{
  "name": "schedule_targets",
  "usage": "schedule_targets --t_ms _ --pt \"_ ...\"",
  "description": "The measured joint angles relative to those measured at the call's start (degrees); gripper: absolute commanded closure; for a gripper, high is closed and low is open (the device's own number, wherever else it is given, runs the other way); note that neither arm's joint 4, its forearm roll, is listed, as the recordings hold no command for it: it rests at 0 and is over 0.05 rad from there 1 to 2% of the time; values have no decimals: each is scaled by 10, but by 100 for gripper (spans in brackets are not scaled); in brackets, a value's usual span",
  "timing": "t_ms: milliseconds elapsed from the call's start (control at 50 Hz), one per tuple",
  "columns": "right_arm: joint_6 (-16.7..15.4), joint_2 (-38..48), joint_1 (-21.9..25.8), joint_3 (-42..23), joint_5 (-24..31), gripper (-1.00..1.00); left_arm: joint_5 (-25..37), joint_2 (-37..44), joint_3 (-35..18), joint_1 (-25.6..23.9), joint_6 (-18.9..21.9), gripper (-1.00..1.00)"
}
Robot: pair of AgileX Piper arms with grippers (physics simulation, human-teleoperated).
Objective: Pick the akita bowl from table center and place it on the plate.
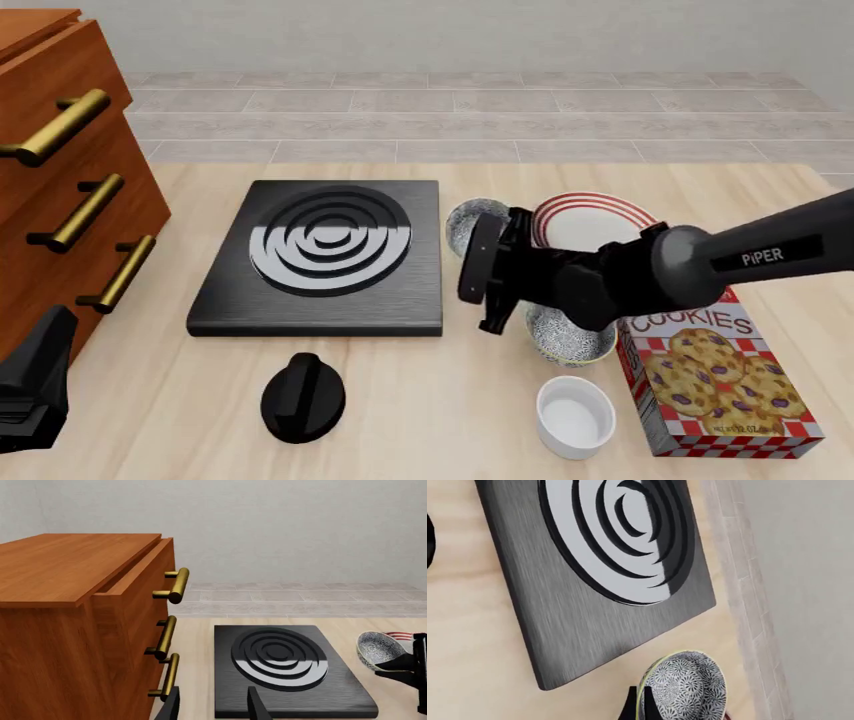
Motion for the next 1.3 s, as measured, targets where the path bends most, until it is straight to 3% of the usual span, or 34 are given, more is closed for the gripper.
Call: schedule_targets --t_ms 440,1300 --pt "69 -54 -14 -16 37 100 0 0 0 0 0 -100" --pt "159 -58 -128 -60 79 100 0 0 0 0 0 -100"
